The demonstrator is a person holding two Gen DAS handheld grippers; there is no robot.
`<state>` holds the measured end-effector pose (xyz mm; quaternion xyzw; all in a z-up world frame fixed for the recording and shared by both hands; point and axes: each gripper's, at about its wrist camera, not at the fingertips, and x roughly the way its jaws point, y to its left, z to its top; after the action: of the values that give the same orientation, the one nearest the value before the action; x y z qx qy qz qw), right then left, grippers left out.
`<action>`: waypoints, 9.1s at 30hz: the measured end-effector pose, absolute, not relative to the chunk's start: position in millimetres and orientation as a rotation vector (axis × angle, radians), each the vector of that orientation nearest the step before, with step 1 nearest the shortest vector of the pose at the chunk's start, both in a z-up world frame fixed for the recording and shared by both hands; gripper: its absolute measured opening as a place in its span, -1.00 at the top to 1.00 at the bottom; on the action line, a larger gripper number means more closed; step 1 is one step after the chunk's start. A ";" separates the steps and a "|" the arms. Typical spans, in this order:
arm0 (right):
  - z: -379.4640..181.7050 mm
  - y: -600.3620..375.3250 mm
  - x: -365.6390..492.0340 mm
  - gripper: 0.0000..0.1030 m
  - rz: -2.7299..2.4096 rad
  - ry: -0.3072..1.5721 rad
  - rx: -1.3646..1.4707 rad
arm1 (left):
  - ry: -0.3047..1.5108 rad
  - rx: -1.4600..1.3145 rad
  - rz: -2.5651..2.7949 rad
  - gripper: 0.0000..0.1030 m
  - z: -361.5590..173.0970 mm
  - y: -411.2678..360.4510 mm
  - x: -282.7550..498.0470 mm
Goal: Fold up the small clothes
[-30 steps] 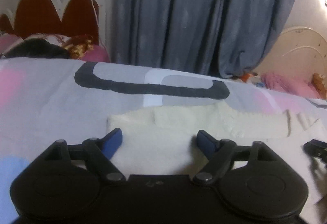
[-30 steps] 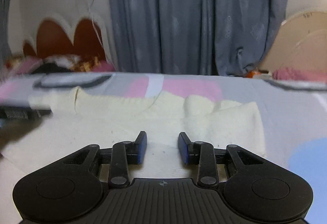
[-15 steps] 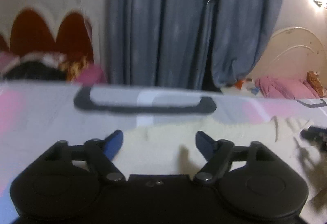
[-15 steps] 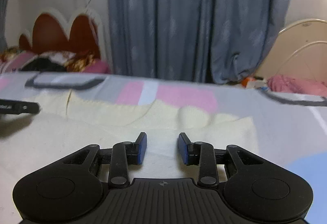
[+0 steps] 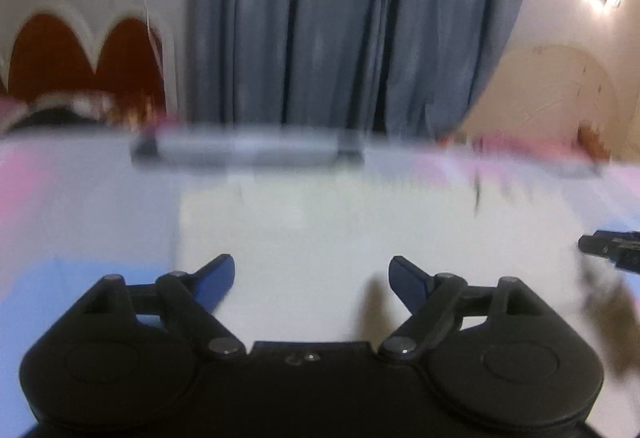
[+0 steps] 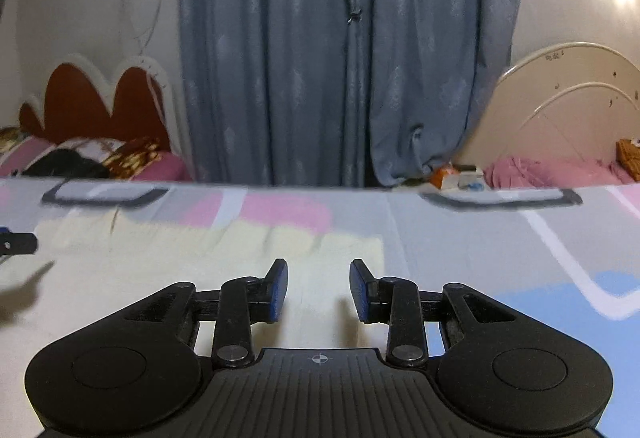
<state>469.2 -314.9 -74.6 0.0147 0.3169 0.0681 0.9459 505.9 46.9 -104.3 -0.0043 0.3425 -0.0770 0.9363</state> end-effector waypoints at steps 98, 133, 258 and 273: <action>-60.3 -387.0 107.0 0.35 0.383 0.888 0.564 | 0.881 -0.439 -0.269 0.11 -93.5 152.9 144.3; -52.4 -387.4 120.6 0.96 0.375 0.861 0.577 | 0.804 -0.369 -0.186 0.94 -91.1 148.6 141.1; -57.5 -318.3 427.8 0.22 0.296 0.697 -0.050 | 0.589 -0.023 -0.243 -0.34 -79.6 44.9 447.6; -64.7 -240.3 324.4 0.24 0.441 0.736 -0.221 | 0.712 0.024 -0.183 -0.39 -104.3 26.0 371.5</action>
<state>324.4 -240.3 -64.7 -0.1068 0.3562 0.2133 0.9035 371.5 26.0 -104.3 0.0120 0.3482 -0.0895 0.9330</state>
